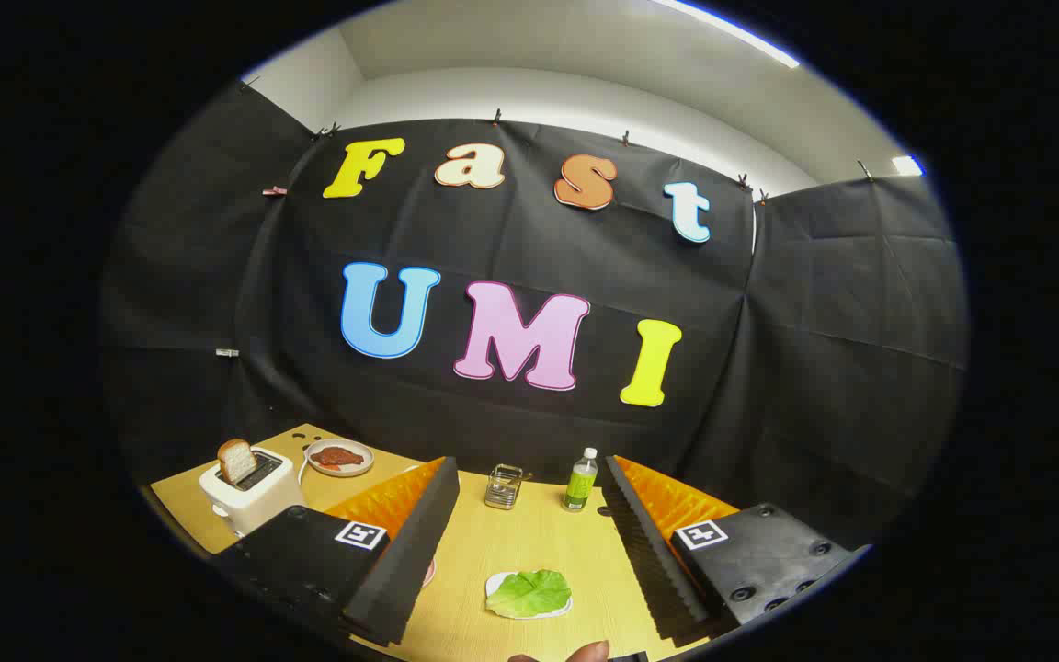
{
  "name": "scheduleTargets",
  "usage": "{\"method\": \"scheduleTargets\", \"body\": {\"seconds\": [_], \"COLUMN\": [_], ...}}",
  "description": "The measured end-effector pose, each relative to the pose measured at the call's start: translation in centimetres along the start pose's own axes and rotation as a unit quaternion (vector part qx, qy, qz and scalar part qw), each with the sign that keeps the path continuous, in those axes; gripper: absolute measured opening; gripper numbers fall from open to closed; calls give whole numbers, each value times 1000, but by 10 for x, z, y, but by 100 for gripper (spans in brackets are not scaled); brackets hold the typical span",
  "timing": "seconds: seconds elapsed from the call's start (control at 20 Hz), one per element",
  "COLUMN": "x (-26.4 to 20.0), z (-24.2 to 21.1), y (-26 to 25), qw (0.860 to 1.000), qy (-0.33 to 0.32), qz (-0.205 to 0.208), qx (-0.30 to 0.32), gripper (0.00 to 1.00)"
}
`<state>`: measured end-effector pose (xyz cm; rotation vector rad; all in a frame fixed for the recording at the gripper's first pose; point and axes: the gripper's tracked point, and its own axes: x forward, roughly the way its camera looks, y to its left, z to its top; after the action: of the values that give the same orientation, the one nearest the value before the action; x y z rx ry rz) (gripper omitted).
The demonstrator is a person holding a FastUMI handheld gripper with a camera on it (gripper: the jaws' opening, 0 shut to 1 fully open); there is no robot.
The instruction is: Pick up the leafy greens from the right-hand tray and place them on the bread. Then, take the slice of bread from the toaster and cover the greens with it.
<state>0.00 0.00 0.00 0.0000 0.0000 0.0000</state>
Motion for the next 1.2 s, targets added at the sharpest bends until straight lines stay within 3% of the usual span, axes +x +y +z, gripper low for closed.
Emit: {"method": "scheduleTargets", "body": {"seconds": [1.2], "x": [10], "z": [-3], "y": [11], "qw": [1000], "qy": [-3], "qz": [23], "qx": [-9], "gripper": [98]}}
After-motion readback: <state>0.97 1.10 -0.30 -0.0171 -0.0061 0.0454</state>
